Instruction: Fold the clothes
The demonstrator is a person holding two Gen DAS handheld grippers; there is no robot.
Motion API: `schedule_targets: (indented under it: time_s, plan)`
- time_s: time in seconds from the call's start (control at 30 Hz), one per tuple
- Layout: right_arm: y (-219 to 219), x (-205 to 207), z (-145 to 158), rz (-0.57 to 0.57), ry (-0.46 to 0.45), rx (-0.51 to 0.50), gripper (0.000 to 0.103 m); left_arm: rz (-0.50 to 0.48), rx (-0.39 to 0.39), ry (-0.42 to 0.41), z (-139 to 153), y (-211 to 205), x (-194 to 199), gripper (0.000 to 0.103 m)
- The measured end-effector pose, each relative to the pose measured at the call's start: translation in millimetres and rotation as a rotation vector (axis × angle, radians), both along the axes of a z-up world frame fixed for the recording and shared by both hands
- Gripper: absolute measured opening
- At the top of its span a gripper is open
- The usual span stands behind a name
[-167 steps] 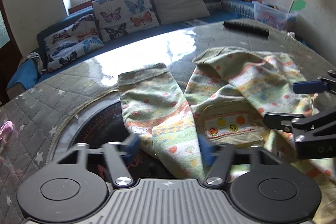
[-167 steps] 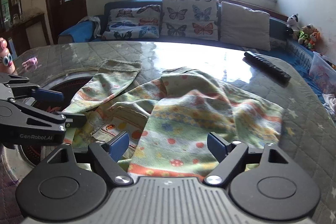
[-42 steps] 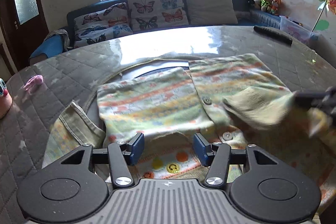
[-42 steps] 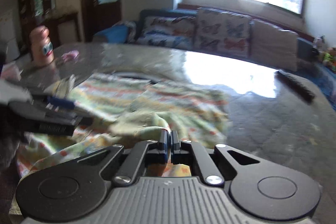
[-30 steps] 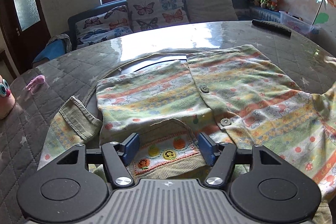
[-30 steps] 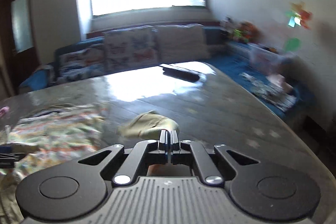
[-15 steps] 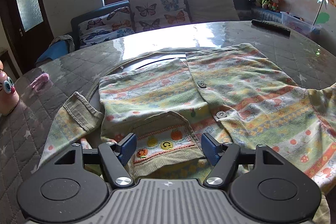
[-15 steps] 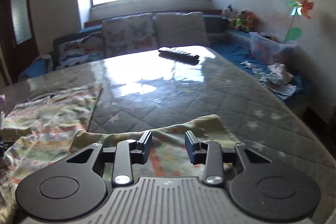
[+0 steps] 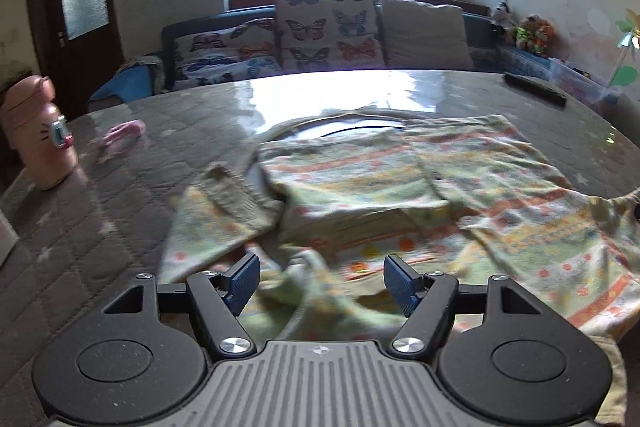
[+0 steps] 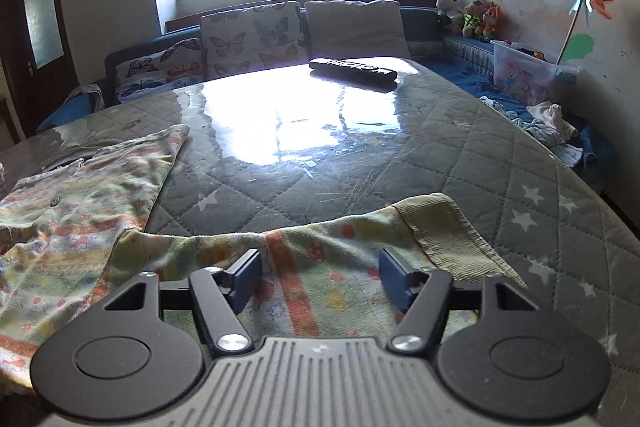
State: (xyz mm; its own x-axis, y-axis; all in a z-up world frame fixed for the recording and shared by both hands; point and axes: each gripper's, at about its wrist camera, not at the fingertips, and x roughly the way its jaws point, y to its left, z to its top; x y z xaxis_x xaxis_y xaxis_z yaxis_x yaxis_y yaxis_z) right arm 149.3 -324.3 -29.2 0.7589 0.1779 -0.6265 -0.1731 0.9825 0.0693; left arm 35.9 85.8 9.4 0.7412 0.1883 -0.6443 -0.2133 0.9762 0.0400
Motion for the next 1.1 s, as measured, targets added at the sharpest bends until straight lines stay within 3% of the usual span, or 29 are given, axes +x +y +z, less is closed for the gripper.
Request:
schedule_targets:
  time_s: [0.27, 0.43, 0.6, 0.73, 0.97, 1.0, 1.07, 1.1]
  plan:
    - [4, 1, -1, 0.007, 0.002, -0.005, 0.081, 0.049, -0.061, 0.059, -10, 37, 3, 0.072]
    - [3, 3, 0, 0.003, 0.009, 0.002, 0.082, 0.069, -0.072, 0.025, -5, 45, 3, 0.072]
    - [3, 3, 0, 0.005, 0.012, 0.000, 0.085, 0.146, -0.008, 0.000, 0, 63, 0, 0.070]
    - [4, 3, -1, 0.007, 0.011, -0.003, 0.086, 0.212, 0.103, 0.038, -9, 74, 2, 0.069]
    - [5, 4, -1, 0.008, 0.014, -0.010, 0.087, 0.195, 0.185, 0.031, -17, 73, 1, 0.067]
    - [5, 5, -1, 0.007, 0.014, -0.010, 0.087, 0.191, 0.195, 0.028, -17, 73, 2, 0.065]
    - [5, 5, -1, 0.005, 0.013, -0.008, 0.087, 0.186, 0.197, 0.020, -17, 74, 5, 0.051]
    - [5, 5, -1, 0.004, 0.013, -0.008, 0.087, 0.189, 0.184, 0.015, -17, 76, 7, 0.033]
